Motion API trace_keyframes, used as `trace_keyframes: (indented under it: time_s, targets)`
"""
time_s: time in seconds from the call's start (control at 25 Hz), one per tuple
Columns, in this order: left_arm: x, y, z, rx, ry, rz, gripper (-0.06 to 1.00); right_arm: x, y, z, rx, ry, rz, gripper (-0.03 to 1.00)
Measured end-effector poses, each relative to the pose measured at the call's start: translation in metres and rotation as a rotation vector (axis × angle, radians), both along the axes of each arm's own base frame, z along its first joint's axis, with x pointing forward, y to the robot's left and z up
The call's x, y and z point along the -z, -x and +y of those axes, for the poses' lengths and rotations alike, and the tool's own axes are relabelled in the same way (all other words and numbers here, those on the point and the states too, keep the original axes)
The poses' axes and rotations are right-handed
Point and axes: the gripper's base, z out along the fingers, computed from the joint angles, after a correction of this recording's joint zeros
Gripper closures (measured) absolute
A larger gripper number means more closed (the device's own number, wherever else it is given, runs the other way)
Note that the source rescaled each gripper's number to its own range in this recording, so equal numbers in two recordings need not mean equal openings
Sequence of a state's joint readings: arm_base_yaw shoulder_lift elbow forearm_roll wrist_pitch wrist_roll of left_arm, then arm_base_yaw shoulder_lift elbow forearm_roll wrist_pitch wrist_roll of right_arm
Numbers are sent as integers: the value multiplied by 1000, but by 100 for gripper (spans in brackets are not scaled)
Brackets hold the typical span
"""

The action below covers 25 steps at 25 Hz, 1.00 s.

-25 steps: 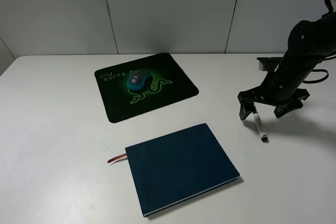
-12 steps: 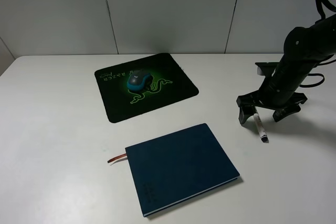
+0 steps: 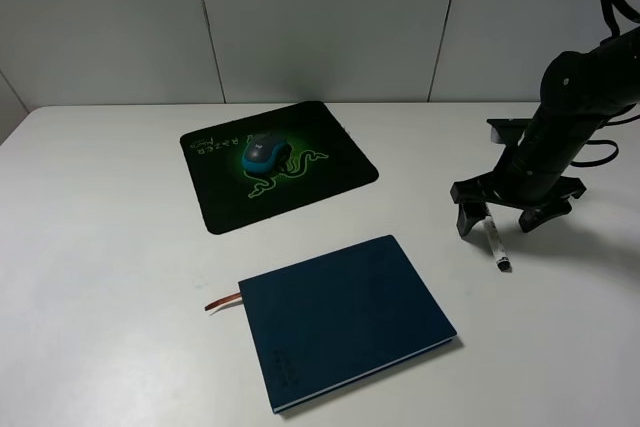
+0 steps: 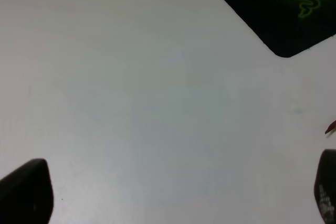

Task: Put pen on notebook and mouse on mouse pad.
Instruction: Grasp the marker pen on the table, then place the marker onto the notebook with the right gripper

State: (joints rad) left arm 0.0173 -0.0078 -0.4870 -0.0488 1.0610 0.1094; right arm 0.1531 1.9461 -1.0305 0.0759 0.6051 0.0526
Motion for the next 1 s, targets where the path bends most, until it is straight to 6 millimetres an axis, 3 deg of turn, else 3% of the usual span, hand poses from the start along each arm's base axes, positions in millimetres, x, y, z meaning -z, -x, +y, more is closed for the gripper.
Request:
trace_keyframes:
  time_s: [0.36,0.68,0.76,1.0]
  targets:
    - [0,0,0,-1,-1,0,-5,0,1,0,2,0,11,49]
    - [0,0,0,-1,-1,0,-5,1,2,0,3,-1,28,92]
    - [0,0,0,-1,-1,0,-5,1,2,0,3,-1,28,97]
    - [0,0,0,-1,-1,0,-5,1,2,0,2,0,29,97]
